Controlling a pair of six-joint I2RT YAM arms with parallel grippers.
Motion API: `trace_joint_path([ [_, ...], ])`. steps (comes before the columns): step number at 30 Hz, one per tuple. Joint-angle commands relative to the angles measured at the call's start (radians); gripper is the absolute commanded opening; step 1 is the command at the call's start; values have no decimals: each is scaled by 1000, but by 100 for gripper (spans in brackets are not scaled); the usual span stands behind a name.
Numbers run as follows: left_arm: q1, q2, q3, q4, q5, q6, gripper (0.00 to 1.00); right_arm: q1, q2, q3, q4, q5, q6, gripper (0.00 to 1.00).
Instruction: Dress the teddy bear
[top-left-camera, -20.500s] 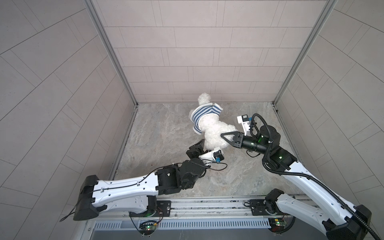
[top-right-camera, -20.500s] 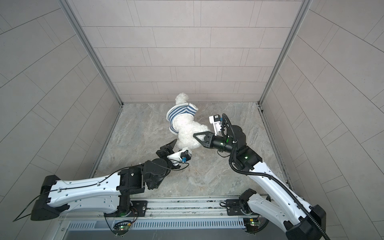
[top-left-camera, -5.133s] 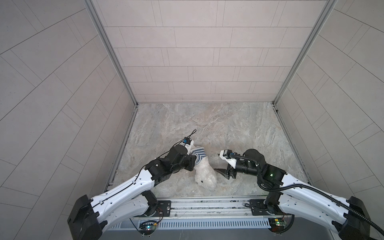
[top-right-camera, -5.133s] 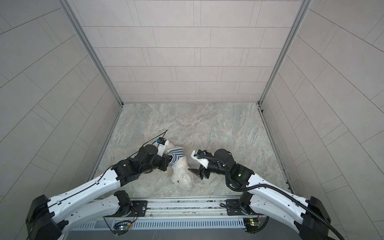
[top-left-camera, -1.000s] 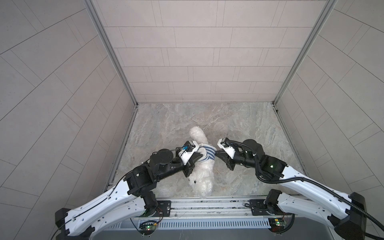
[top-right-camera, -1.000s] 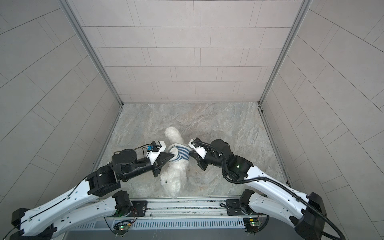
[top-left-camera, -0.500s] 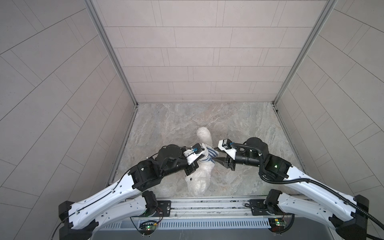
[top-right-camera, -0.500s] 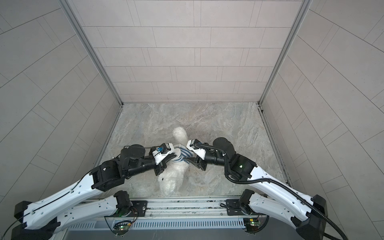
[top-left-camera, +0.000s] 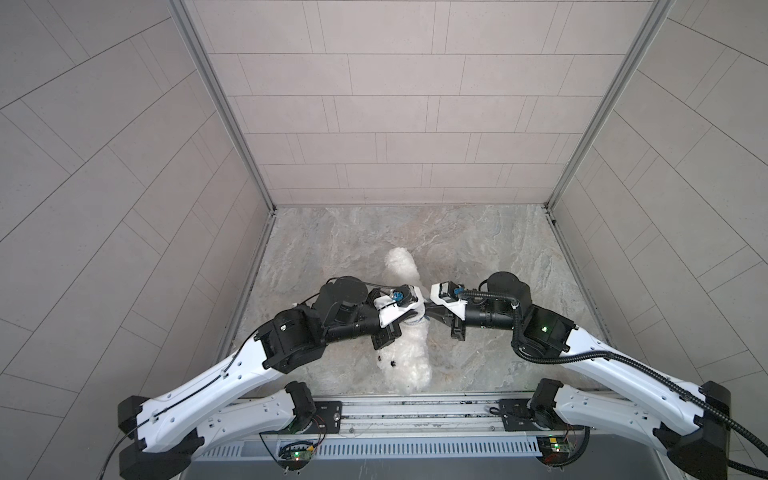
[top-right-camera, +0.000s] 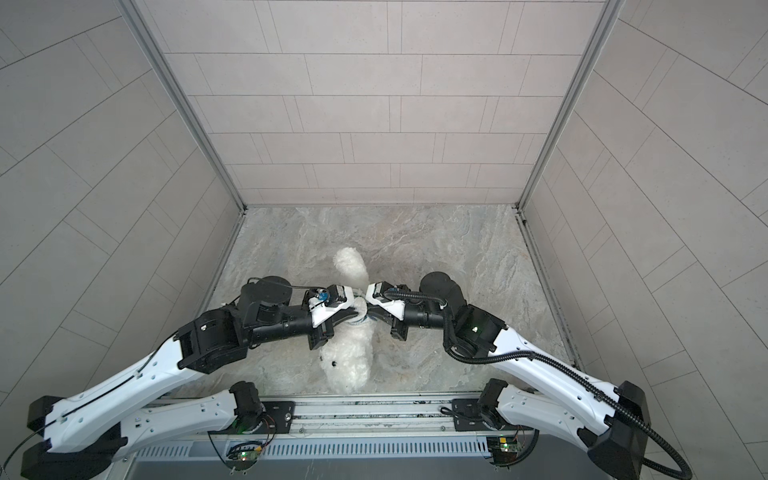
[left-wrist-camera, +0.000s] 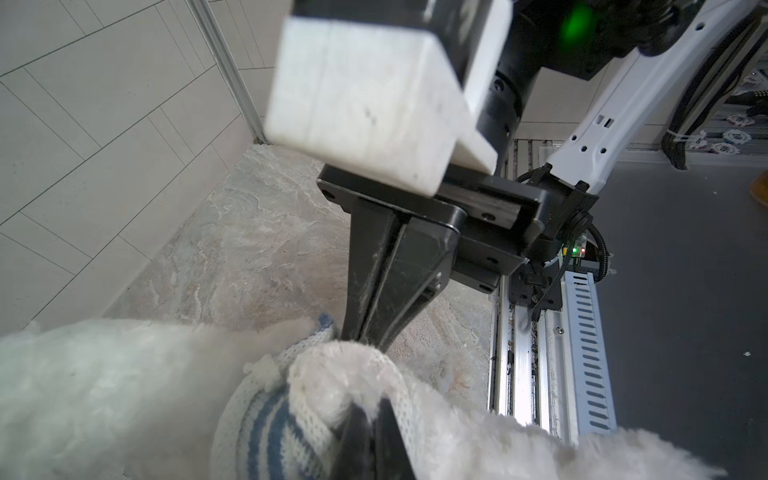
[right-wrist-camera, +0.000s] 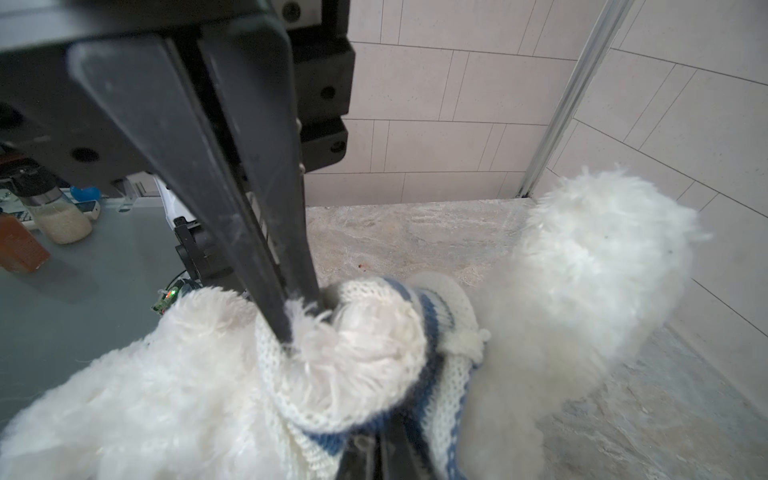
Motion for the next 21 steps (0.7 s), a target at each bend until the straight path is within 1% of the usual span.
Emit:
trace_joint_path([
  [1, -4, -16, 66, 57, 57, 14, 0, 0, -10, 0, 5, 38, -6, 0],
  [3, -5, -26, 74, 66, 52, 12, 0, -5, -17, -4, -5, 74, 25, 0],
  [7, -4, -47, 80, 84, 44, 4, 0, -32, -8, 4, -35, 108, 95, 0],
  [10, -5, -57, 84, 75, 6, 19, 0, -78, 14, 14, -49, 139, 212, 0],
  [13, -5, -61, 68, 69, -57, 54, 0, -111, 29, 32, -70, 137, 293, 0],
  [17, -5, -67, 7, 94, -177, 124, 0, -111, 31, 68, -110, 130, 324, 0],
  [19, -5, -75, -28, 119, -236, 157, 0, -114, 27, 79, -134, 157, 351, 0],
  [21, -5, -89, -51, 143, -255, 176, 0, -145, 32, 82, -156, 164, 400, 0],
])
